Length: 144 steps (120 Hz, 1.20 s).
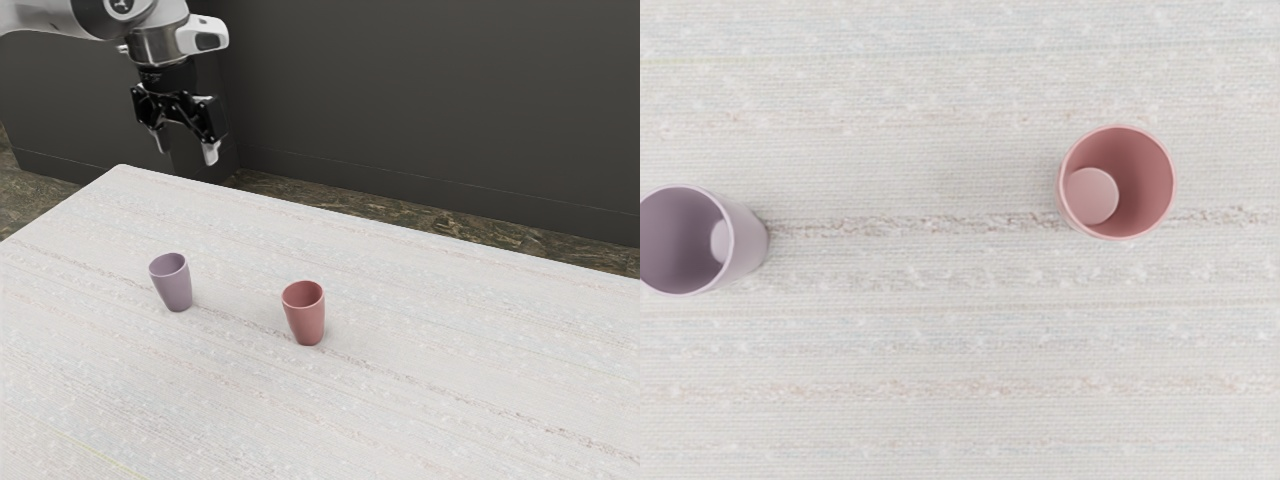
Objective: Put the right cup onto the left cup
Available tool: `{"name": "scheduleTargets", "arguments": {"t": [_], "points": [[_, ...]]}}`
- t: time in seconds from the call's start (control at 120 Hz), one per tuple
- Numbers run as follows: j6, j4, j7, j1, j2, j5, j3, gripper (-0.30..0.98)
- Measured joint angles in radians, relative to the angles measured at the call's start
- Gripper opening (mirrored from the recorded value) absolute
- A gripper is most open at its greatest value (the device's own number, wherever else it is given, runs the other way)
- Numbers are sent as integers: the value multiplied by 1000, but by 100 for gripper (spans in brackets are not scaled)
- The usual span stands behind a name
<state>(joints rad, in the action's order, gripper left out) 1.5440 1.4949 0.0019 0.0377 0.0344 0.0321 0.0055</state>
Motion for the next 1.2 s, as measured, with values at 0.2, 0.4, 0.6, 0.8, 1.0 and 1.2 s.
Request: {"name": "scheduleTargets", "arguments": {"t": [0.2, 0.4, 0.6, 0.8, 1.0, 1.2], "points": [[-4, -2, -4, 3, 3, -2, -4, 69], [9, -1, -5, -6, 42, -3, -6, 69], [95, 112, -6, -3, 59, -8, -25, 69], [183, 151, -8, -3, 109, -11, -35, 69], [290, 227, -9, -2, 159, -12, -36, 69], [375, 256, -9, -1, 208, -13, -37, 69]]}}
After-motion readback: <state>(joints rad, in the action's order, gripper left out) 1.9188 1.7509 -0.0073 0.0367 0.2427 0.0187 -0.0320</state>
